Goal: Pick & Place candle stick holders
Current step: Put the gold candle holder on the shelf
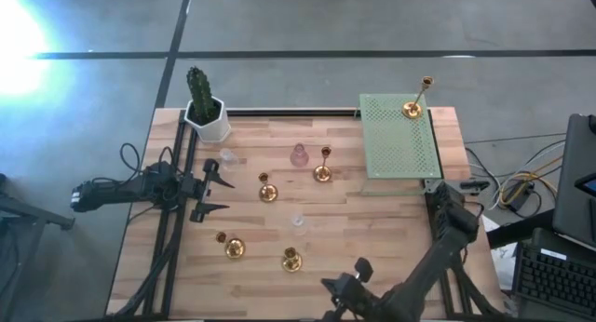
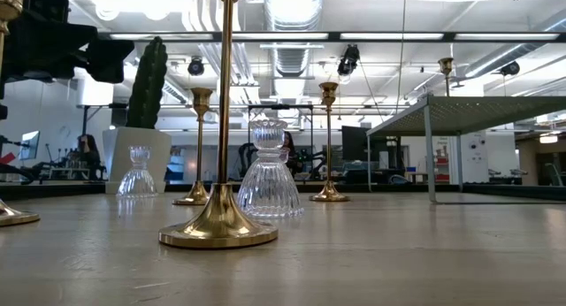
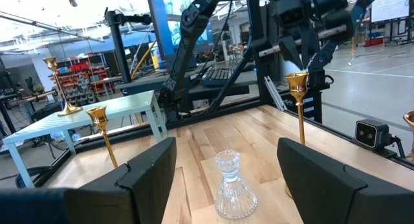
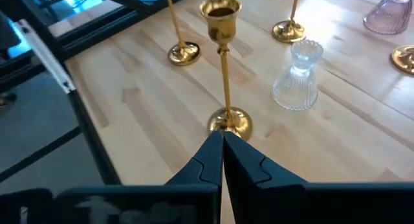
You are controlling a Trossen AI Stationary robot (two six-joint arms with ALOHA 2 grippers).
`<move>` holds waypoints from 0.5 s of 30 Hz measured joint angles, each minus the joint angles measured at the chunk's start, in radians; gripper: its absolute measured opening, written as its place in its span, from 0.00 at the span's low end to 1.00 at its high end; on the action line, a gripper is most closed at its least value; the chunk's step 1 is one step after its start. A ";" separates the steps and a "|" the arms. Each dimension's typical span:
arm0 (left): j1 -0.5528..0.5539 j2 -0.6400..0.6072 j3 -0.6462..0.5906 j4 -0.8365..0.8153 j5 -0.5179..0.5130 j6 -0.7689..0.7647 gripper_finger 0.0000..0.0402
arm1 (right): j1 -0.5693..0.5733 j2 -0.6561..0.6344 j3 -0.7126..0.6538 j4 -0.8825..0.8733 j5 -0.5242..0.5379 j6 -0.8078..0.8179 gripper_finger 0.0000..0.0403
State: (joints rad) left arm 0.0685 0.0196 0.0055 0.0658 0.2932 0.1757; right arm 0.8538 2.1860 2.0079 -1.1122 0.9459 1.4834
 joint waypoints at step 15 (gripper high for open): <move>0.000 0.000 0.000 0.000 0.000 0.000 0.68 | -0.088 0.081 -0.008 0.017 0.037 0.150 0.06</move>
State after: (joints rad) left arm 0.0689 0.0193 0.0055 0.0658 0.2932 0.1757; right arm 0.7653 2.2669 2.0003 -1.0949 0.9830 1.6334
